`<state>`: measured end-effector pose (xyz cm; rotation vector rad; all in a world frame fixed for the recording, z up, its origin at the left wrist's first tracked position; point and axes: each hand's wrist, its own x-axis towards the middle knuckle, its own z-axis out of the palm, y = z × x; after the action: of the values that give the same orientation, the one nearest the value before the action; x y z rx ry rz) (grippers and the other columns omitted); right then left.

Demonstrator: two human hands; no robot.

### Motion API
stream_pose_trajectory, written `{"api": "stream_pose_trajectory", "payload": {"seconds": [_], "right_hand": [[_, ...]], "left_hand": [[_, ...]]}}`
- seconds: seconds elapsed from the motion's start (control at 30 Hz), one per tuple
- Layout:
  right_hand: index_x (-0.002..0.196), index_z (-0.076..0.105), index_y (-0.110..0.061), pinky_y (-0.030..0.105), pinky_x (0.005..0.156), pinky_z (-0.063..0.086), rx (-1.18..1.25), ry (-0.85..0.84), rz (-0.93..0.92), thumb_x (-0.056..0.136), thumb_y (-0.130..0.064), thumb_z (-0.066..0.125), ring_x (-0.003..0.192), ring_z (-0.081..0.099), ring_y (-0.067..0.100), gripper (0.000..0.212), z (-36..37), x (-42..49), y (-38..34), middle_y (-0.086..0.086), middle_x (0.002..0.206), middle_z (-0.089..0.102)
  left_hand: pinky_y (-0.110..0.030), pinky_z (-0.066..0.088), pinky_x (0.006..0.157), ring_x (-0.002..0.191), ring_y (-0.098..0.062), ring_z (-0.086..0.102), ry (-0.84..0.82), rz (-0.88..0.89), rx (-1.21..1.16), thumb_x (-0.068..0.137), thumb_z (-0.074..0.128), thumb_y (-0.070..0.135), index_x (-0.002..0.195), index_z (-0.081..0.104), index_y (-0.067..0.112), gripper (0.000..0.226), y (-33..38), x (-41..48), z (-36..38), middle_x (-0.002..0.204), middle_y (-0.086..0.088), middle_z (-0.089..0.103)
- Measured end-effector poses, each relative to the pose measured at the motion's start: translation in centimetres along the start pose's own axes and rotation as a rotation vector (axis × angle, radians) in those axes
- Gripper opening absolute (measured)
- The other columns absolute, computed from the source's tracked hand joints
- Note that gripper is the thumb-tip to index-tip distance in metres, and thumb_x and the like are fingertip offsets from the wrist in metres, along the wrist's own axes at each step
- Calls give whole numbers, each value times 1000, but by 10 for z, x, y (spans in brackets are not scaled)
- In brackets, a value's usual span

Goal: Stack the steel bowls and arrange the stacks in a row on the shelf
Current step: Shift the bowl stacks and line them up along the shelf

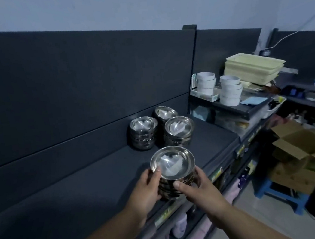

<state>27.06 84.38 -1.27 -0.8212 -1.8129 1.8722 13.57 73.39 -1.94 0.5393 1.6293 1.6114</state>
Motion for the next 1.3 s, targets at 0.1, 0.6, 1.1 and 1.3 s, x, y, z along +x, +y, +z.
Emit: {"api": "stream_pose_trajectory", "payload": {"seconds": [0.1,0.6,1.1,1.3], "right_hand": [[129,41,-36,10,71,51,1,-55,8,75,-22,81,91,60,-16,69,5,38,4,-26,111,59],[144,33,-33,33,106,45,-292,-353,-62,43,-43,86,117,58,3,114,8,173,26,-13,125,62],[121,52,-12,27,93,48,-656,-296,-10,69,-32,84,108,63,20,65,17,153,32,3,115,66],[125,59,-21,23,92,43,-970,-406,-78,80,-46,69,117,59,17,52,45,107,15,-2,126,64]], "left_hand": [[-20,52,78,108,-12,63,60,-8,-7,90,54,53,134,48,30,50,0,26,-9,124,3,63],[-44,52,98,105,-12,67,567,11,-34,89,56,48,115,60,33,30,1,83,-13,108,8,72],[-22,34,105,125,-12,50,816,-84,268,91,60,40,136,48,18,52,-10,42,-16,136,3,53],[-26,35,107,132,-20,44,714,-265,632,87,64,44,143,39,19,67,-25,-33,-61,146,-5,42]]}}
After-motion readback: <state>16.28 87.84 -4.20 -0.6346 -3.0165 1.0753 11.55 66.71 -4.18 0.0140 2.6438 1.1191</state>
